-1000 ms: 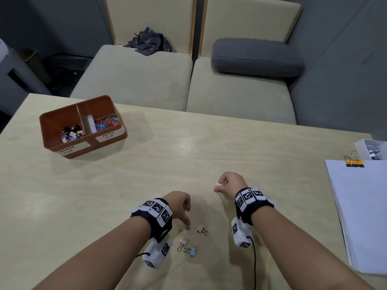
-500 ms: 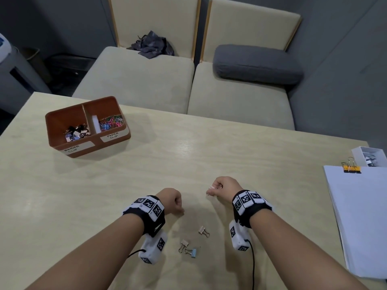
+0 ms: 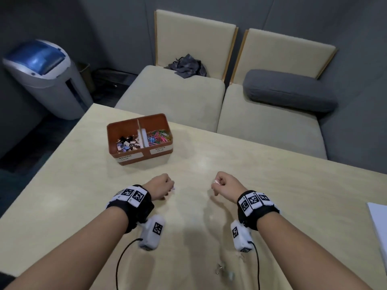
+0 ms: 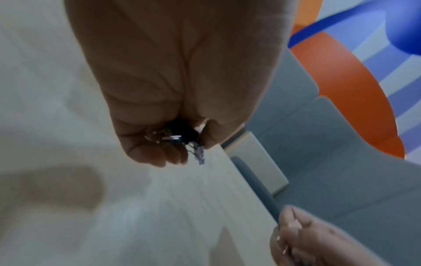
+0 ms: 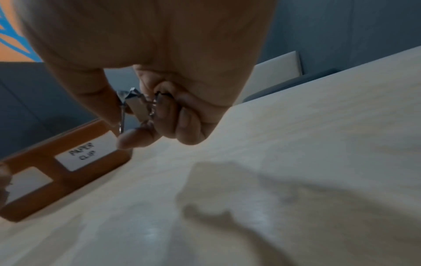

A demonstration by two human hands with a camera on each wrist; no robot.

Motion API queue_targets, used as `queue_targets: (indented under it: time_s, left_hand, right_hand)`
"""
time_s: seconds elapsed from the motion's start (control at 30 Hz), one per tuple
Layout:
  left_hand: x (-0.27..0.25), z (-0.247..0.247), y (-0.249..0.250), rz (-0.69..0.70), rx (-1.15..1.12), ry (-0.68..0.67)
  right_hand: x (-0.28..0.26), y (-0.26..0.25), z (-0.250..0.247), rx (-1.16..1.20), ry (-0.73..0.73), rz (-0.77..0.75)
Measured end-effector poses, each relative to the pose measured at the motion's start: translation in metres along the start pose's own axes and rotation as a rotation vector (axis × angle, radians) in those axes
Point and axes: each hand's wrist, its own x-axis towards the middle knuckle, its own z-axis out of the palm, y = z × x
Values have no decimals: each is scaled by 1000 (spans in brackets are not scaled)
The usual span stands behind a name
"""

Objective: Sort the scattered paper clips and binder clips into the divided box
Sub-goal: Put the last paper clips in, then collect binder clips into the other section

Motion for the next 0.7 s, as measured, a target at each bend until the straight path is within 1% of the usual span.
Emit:
queue_targets:
  time_s: [0.1, 0.23, 0.27, 0.33, 0.4, 0.47, 0.53, 0.7]
  left_hand:
    - [-8, -60, -9, 46, -76, 112]
    - [1, -131, -16, 102, -142, 355]
    - [8, -144, -17, 112, -130, 407]
    - [22, -165, -17, 142, -44, 467]
    - [34, -177, -15, 176, 34, 474]
    - [44, -184, -17, 184, 80, 439]
    - [49, -191, -21, 185, 118, 411]
    - [50, -207, -40, 255, 71, 410]
  right_hand:
    - [18, -45, 21, 39, -40, -62]
    - [46, -100, 44, 76, -80, -135]
    - [54, -113, 49, 82, -77, -143]
    - [68, -138, 58, 113, -63, -163]
    - [84, -160, 67, 123, -19, -188]
    - [99, -179, 76, 114, 21, -207]
    - [112, -194, 85, 114, 25, -221]
    - [137, -225, 110, 51, 92, -237]
